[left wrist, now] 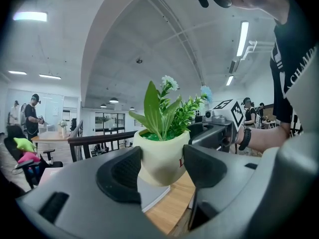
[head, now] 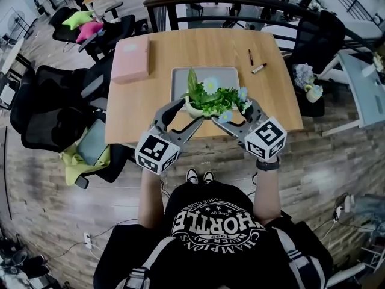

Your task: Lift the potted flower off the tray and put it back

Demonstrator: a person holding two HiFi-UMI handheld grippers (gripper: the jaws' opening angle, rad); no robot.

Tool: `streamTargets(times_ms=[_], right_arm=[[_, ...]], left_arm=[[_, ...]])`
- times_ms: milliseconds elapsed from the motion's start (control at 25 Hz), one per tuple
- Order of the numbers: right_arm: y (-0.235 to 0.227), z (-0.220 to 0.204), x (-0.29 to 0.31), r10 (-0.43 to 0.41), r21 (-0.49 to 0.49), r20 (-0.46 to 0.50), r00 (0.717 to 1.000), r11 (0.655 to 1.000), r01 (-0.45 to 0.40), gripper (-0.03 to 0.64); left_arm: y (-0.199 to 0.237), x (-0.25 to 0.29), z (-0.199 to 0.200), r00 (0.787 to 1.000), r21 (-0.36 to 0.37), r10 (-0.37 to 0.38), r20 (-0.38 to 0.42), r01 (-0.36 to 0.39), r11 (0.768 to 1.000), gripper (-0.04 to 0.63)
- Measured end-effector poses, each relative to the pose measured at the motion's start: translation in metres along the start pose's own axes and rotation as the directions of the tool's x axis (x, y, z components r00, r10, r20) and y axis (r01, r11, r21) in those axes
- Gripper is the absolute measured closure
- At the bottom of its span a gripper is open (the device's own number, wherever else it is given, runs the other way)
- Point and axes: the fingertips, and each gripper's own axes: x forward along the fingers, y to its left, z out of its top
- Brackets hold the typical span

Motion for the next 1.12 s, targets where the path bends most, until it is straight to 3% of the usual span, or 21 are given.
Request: streamTargets(times_ms=[520, 1120], right_arm=[[-0.014, -0.011, -0.028, -0.012, 0.040, 0.000, 1.000, 0.999, 0.012, 0.259], [-0.017, -0.004, -0.028, -0.046, 0.028, 0.022, 0.999, 0.999, 0.046, 0.259]], left_arm=[[-0.024, 0.022, -0.001, 0.999, -0.018, -0.021, -0.024, 0.021, 1.000, 0.310], [-0.019, 0.025, 0.005, 0.999, -0.002, -0.051, -0.003, 0.051, 0.999, 0.310]])
